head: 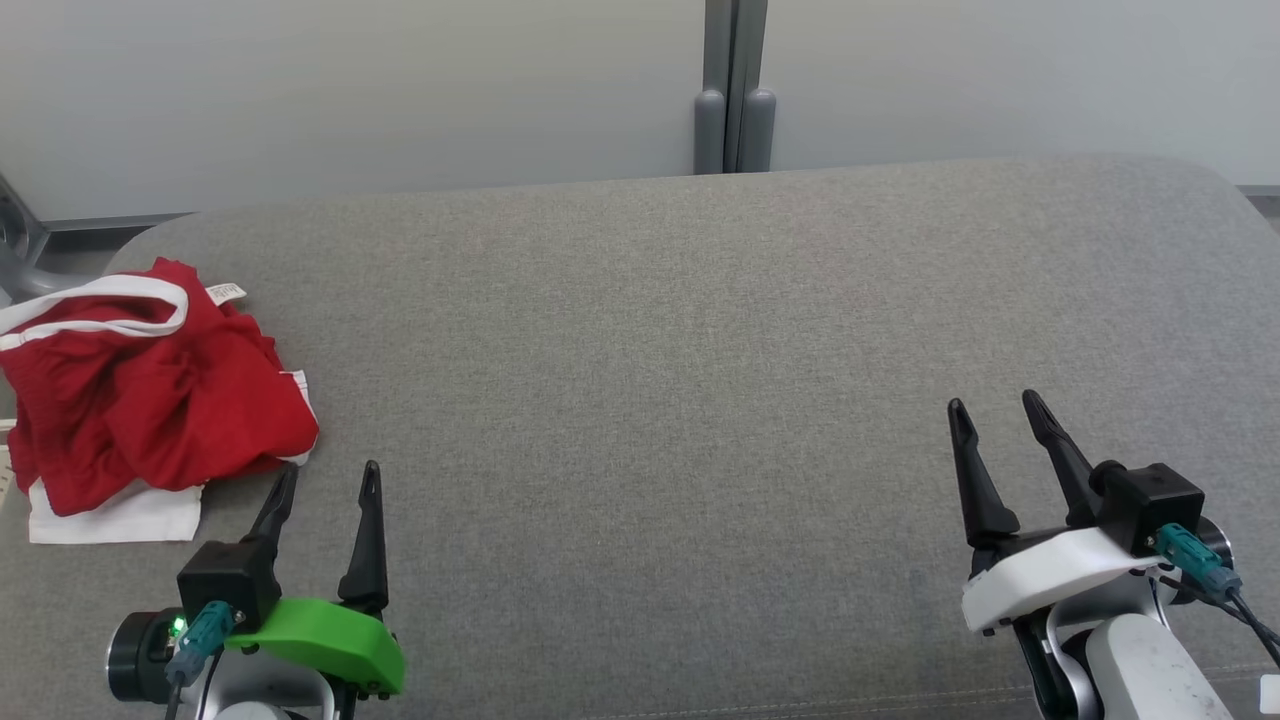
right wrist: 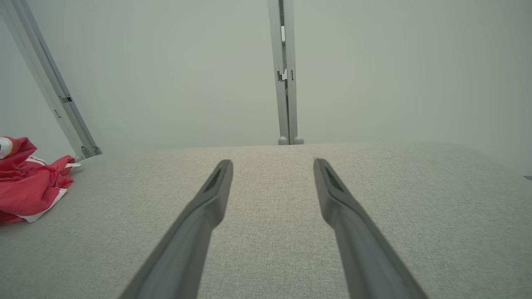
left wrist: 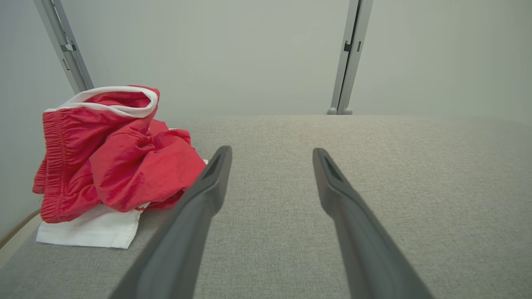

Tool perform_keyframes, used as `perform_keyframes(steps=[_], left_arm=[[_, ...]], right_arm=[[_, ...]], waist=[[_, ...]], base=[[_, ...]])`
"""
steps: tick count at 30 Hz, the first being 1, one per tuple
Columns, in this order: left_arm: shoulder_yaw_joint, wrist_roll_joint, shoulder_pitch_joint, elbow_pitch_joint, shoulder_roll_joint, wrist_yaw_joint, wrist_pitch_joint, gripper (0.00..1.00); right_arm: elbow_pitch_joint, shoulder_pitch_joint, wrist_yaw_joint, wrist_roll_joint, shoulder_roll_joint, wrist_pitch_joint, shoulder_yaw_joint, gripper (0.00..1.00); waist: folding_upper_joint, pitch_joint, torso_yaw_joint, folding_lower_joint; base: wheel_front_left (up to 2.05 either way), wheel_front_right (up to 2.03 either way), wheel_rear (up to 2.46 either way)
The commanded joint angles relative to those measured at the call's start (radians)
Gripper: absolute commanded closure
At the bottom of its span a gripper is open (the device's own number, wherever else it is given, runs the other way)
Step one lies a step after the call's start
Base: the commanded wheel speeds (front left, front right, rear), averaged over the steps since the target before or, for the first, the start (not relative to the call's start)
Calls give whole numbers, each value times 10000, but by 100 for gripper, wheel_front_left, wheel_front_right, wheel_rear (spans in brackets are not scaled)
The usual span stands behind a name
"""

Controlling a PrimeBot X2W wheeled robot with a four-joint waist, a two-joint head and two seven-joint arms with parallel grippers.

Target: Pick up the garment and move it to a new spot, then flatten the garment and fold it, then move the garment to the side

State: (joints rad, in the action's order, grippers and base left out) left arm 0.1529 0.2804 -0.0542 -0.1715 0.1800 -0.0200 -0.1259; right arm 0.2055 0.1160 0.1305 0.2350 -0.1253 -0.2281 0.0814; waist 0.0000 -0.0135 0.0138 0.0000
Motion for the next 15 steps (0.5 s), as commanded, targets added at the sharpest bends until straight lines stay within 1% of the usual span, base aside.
perform_keyframes(steps=[1, 15], left_arm=[[-27, -181, -205, -43, 82, -68, -84, 0], [-1, -585, -411, -327, 81, -137, -173, 0]], right_arm=[[38, 172, 3, -136, 10, -87, -42, 0], [331, 262, 4, -571, 101, -329, -79, 0]], waist=[[0, 0, 5, 0], [0, -19, 21, 0]], base=[[0, 0, 0], [0, 0, 0]])
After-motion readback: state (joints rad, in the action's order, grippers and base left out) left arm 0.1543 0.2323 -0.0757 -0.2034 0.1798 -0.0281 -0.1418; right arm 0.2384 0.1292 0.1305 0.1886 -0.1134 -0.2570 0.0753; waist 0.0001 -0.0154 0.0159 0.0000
